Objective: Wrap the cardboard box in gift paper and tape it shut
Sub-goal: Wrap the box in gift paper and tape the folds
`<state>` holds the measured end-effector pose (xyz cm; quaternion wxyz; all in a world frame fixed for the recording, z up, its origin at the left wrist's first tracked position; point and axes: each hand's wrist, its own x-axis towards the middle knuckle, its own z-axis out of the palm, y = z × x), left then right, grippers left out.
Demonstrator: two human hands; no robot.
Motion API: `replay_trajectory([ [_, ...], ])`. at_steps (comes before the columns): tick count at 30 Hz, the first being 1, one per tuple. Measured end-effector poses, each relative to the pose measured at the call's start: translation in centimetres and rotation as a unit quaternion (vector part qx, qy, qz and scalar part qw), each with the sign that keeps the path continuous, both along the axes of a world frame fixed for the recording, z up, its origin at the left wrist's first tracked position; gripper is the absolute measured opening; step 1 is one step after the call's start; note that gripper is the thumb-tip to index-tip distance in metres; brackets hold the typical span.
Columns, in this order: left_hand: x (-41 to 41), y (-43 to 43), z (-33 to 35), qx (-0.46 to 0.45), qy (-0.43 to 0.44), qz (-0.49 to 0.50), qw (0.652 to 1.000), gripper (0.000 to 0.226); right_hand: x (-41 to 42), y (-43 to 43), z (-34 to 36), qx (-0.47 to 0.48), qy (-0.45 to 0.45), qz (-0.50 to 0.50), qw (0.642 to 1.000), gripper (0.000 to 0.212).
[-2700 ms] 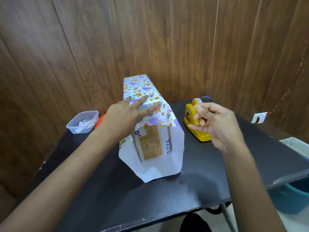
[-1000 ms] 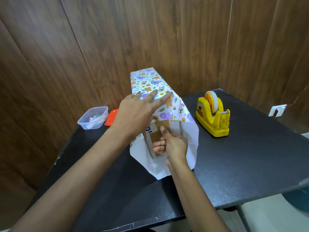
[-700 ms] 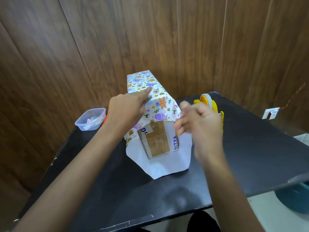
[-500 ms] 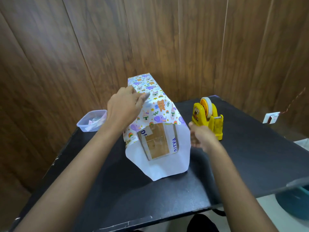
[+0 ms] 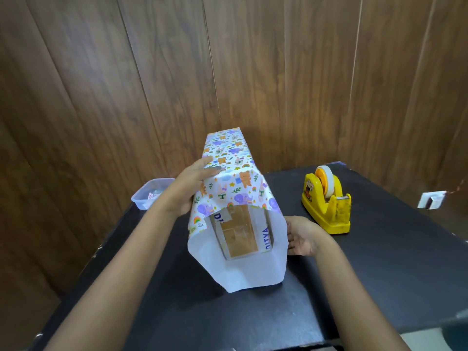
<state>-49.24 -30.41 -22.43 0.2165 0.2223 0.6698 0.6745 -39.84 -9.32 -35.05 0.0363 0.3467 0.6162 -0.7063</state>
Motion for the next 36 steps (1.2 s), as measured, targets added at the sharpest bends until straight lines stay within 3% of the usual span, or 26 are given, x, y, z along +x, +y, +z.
replay_trajectory([
  [6, -1.6, -3.4, -1.4, 0.076, -0.035, -0.004, 0.997, 0.071, 0.4, -1.5, -0.1, -0.099, 0.027, 0.052, 0.993, 0.041],
  [9, -1.5, -3.7, -1.9, 0.106, -0.035, -0.015, 0.994, 0.066, 1.0, -2.0, -0.1, -0.095, 0.063, 0.007, 0.993, 0.036],
  [12, -1.0, -4.0, -2.8, 0.159, -0.043, -0.022, 0.986, 0.053, 3.0, -0.3, 1.3, -0.122, 0.174, -0.068, 0.975, 0.039],
  [14, 0.1, -3.9, -4.0, 0.176, -0.038, -0.039, 0.983, 0.037, 5.0, 0.6, 3.6, -0.180, 0.302, -0.102, 0.931, 0.034],
  [16, 1.6, -3.4, -5.7, 0.184, -0.036, -0.036, 0.982, 0.031, 6.8, 1.3, 6.3, -0.203, 0.406, -0.089, 0.887, 0.042],
  [19, 3.2, -2.2, -8.6, 0.188, -0.051, -0.038, 0.980, 0.037, 8.3, 1.2, 10.4, -0.107, 0.421, 0.005, 0.901, 0.049],
  [22, 4.1, -1.4, -10.8, 0.230, -0.107, -0.044, 0.966, 0.045, 8.3, 1.1, 13.1, 0.018, 0.392, 0.010, 0.920, 0.044],
  [25, 5.2, -0.4, -12.6, 0.214, -0.156, -0.051, 0.963, 0.042, 7.5, 0.5, 15.6, 0.122, 0.369, 0.043, 0.920, 0.049],
  [27, 5.2, -0.2, -13.4, 0.179, -0.209, -0.009, 0.961, 0.031, 6.0, 0.3, 16.8, 0.215, 0.332, 0.111, 0.912, 0.036],
  [30, 4.5, -1.0, -13.6, 0.149, -0.265, 0.101, 0.947, 0.023, 3.2, -0.6, 16.7, 0.402, 0.238, 0.173, 0.867, 0.028],
  [32, 4.4, -1.8, -13.3, 0.129, -0.251, 0.168, 0.945, 0.020, 1.5, -1.4, 16.0, 0.423, 0.207, 0.214, 0.856, 0.026],
  [36, 5.0, -2.0, -10.4, 0.039, -0.096, 0.172, 0.980, 0.023, 0.3, -3.1, 14.7, 0.373, 0.222, 0.250, 0.865, 0.034],
])
